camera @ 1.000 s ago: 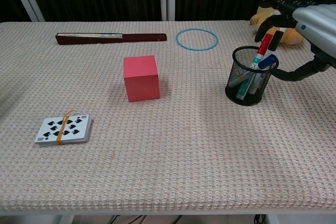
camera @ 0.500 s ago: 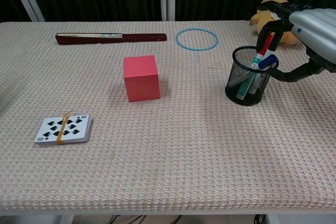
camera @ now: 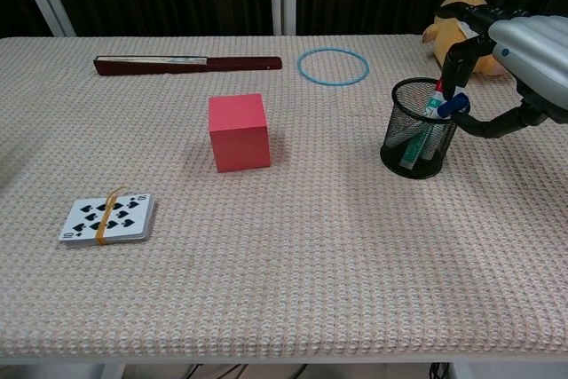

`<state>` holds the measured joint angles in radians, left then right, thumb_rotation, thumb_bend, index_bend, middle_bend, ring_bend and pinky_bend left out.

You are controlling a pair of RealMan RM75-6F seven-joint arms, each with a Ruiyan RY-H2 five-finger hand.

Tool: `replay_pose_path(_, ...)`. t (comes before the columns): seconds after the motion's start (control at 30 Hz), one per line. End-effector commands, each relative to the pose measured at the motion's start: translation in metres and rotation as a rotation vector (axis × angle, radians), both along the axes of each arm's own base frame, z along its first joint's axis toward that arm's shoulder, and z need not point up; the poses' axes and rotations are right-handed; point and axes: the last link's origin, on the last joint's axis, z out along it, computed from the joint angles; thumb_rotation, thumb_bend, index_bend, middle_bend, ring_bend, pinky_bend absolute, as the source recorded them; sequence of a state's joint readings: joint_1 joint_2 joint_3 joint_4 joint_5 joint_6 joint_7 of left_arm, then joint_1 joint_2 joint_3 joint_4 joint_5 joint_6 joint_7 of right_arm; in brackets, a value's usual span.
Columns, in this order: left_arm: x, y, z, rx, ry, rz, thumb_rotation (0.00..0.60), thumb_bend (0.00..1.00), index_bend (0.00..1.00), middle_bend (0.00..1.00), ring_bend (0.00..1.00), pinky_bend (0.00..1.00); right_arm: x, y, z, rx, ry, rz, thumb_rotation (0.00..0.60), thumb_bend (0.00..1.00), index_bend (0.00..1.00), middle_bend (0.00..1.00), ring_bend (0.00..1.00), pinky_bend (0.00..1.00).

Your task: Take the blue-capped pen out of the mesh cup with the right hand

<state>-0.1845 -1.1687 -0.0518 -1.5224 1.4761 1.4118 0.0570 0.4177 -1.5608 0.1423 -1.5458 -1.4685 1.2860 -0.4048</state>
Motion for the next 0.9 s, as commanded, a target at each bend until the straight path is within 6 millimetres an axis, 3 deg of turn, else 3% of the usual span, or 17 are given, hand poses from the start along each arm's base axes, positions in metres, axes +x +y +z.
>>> replay_pose_path(0.03,0.0,0.0,0.0,-0.001,-0.001,0.001,0.6,0.04,0.1,0.05,0.0,0.06,0.0,0.0,0.0,-0.003,-0.004,0.0,0.6,0.29,0.56,0.01,0.0,0.0)
replay_pose_path(0.27,-0.002,0.0,0.0,-0.003,-0.001,0.003,0.6,0.04,0.1,0.05,0.0,0.06,0.005,0.0,0.013,-0.042,-0.047,0.02,0.6,0.29,0.59,0.02,0.0,0.0)
replay_pose_path(0.6,-0.001,0.0,-0.001,-0.01,-0.001,0.0,0.6,0.04,0.1,0.05,0.0,0.06,0.018,0.01,0.075,-0.194,-0.206,0.095,0.6,0.3,0.66,0.04,0.0,0.0)
replay_pose_path(0.77,0.0,0.0,-0.003,-0.017,0.002,-0.001,0.6,0.04,0.1,0.05,0.0,0.06,-0.005,0.002,0.101,-0.274,-0.202,0.027,0.6,0.3,0.67,0.05,0.0,0.0)
replay_pose_path(0.9,0.0,0.0,-0.004,-0.021,0.003,0.003,0.6,0.04,0.1,0.05,0.0,0.06,-0.033,-0.01,0.101,-0.271,-0.129,-0.063,0.6,0.3,0.67,0.04,0.0,0.0)
